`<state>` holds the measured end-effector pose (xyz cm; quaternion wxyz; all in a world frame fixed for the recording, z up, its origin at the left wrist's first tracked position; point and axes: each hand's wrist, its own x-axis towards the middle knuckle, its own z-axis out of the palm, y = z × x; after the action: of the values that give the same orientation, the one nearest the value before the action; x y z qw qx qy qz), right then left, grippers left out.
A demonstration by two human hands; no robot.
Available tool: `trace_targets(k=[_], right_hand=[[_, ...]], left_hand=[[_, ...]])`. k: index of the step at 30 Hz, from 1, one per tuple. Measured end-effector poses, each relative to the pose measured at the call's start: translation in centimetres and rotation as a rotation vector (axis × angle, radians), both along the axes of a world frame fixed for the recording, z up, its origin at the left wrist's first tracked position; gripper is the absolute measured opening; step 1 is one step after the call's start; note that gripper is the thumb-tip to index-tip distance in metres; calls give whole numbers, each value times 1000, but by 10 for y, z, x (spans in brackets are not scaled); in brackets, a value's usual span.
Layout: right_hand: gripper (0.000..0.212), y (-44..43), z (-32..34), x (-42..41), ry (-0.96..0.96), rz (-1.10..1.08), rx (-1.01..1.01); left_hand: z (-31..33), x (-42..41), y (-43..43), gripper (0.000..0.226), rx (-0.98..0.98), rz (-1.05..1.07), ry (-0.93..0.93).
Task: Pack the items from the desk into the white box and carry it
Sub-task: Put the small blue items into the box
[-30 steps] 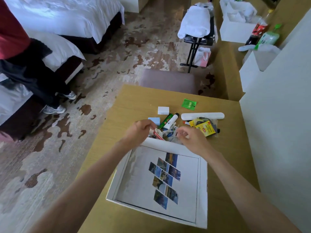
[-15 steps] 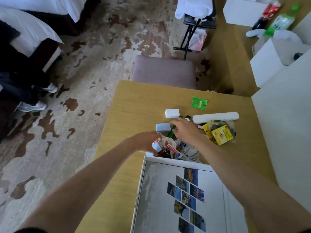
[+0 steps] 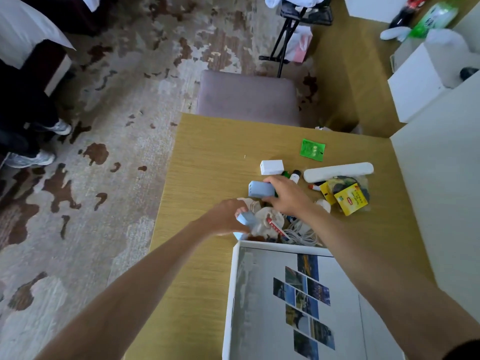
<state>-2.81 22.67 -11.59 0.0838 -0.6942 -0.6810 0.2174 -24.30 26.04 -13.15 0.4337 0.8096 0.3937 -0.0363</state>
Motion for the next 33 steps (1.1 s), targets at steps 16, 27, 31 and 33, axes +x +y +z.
trace_targets(k=[16, 27, 31, 33], right_hand=[[37, -168, 103, 0, 673, -288, 141], [48, -273, 66, -1, 477, -54, -200], [47, -290, 48, -12, 389, 15, -250], [45, -291, 43, -16, 352, 40, -231]], left_hand=[[128, -34, -90, 37, 41, 515, -564], [105, -32, -231, 41, 179, 153, -224], [83, -26, -244, 37, 284, -118, -37], [77, -24, -242, 36, 329, -225, 58]])
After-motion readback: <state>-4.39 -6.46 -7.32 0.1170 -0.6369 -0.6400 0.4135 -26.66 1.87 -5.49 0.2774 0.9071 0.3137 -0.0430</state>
